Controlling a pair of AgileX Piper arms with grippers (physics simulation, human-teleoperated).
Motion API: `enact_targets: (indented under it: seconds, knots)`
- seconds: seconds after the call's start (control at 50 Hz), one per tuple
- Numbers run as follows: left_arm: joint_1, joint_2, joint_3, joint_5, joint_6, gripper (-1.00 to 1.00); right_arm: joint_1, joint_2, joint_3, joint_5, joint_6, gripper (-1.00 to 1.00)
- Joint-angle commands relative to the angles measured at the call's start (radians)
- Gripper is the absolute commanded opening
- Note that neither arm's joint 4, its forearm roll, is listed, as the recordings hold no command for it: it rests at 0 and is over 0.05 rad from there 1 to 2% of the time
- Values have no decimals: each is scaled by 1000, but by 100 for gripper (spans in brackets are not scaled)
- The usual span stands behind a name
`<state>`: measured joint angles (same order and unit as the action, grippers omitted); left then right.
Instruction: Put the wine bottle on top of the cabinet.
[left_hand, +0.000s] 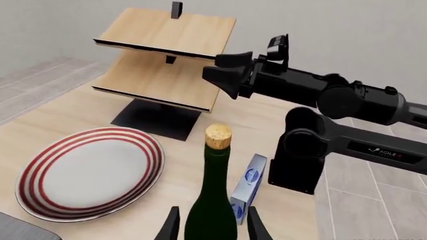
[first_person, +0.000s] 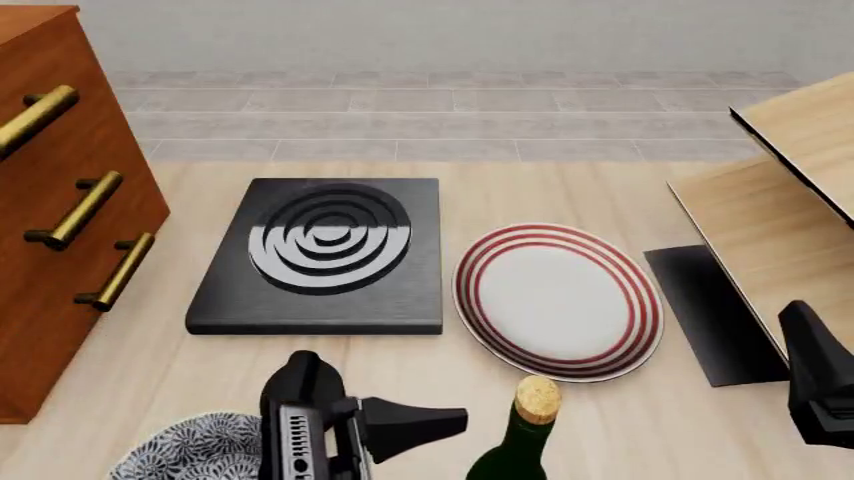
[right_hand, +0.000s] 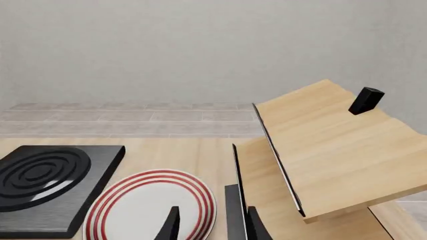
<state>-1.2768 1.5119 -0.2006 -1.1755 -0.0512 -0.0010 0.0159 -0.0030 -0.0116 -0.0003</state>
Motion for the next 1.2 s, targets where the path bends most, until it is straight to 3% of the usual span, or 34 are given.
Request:
enact_targets:
  seconds: [0.02,1.2]
  knots:
    - [-4,65,-31,-27,8,100,0,0,0,0,0,100]
    - [-1,247,-146,-44,23,100,0,1,0,0,0,100]
